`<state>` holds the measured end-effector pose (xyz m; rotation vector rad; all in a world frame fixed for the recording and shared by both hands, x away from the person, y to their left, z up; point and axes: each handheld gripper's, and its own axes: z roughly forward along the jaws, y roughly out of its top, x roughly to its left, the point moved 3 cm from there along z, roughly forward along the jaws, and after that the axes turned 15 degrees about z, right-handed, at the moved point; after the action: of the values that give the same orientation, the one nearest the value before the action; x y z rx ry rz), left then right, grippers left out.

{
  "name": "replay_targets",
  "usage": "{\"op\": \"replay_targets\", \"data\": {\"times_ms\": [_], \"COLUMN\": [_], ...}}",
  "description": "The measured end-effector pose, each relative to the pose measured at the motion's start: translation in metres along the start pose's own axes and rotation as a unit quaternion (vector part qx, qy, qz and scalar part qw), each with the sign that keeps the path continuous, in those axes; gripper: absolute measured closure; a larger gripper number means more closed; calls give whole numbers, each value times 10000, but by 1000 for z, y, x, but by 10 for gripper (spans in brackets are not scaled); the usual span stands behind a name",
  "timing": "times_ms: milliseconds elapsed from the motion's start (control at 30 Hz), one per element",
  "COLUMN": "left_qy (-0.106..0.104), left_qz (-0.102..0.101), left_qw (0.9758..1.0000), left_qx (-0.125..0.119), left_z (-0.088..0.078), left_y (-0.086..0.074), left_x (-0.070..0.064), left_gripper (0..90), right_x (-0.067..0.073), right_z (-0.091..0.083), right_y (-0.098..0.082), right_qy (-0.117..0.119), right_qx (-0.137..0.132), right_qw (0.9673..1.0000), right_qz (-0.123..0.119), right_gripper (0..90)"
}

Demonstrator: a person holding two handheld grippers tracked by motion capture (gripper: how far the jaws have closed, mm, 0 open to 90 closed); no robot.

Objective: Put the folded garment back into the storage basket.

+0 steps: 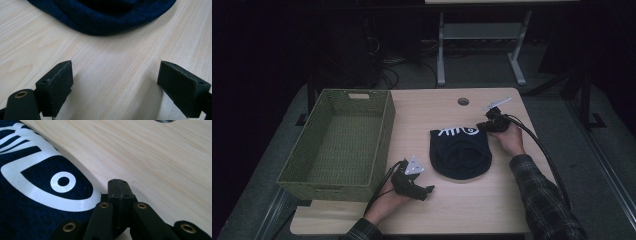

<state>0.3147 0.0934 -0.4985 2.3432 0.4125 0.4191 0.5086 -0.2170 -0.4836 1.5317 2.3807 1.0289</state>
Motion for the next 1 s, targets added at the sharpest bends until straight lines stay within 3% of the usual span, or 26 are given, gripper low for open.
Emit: {"op": "replay_targets", "data": {"times_ms": [1000], "left_qy": [-3], "left_qz": [9], "left_qw": [10000], "left_qx": [-5], "left_z": [0], "left_y": [0], "left_x": [0], "left_gripper": [124], "right_x": [10], "right_z": [-32], "right_y": [-34], "right_qy": [197], "right_qx": [197], "right_qw": [9987], "right_qz": [-422], "right_gripper": [898]}}
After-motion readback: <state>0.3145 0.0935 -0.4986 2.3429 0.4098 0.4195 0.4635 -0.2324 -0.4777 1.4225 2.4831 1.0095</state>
